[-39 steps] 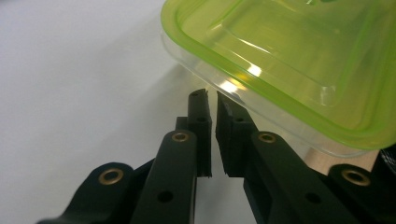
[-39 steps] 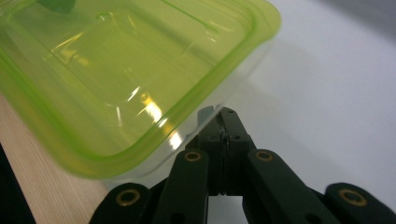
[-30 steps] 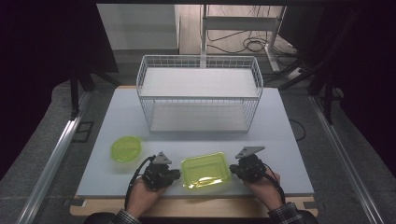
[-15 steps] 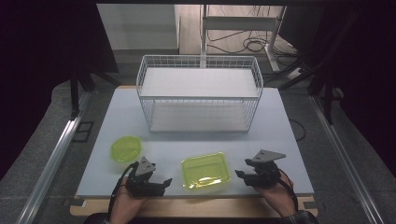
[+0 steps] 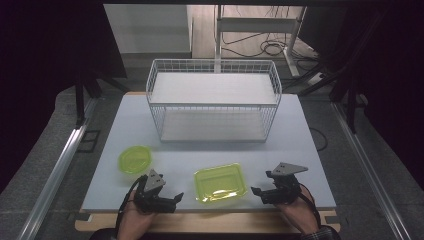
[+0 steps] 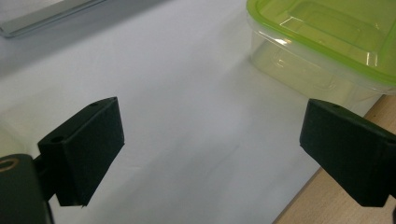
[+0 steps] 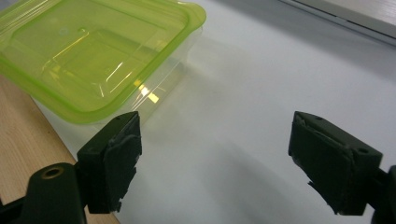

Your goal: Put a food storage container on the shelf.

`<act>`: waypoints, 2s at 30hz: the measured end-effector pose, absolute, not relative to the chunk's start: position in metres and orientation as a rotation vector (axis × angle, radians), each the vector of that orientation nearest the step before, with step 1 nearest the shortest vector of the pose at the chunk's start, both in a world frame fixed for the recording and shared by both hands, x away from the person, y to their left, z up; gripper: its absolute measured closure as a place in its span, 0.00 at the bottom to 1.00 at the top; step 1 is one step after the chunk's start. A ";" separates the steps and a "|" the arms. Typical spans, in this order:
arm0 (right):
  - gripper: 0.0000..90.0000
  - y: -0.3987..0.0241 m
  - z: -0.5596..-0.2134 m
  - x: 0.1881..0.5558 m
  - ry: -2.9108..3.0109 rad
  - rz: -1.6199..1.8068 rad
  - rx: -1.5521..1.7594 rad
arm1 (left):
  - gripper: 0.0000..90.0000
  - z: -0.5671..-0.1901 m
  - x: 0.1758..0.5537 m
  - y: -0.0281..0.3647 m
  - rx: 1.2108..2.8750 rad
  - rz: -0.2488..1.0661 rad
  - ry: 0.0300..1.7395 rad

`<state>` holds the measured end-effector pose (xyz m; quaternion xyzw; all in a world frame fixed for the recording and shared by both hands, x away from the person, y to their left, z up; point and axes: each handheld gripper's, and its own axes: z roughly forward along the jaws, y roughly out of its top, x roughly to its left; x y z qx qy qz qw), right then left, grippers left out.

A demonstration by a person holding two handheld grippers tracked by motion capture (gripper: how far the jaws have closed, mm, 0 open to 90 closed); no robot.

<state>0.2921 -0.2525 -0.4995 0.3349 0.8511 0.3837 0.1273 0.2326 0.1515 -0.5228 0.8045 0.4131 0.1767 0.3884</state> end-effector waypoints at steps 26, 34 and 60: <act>0.15 -0.237 -0.483 0.298 2.459 1.235 1.102 | 0.06 -0.528 0.228 0.154 2.055 0.445 1.011; 0.26 -0.229 -0.483 0.301 2.521 1.229 1.125 | 0.06 -0.529 0.228 0.151 2.076 0.449 0.999; 0.59 -0.215 -0.496 0.335 2.697 1.228 1.286 | 0.06 -0.529 0.227 0.147 2.100 0.463 0.973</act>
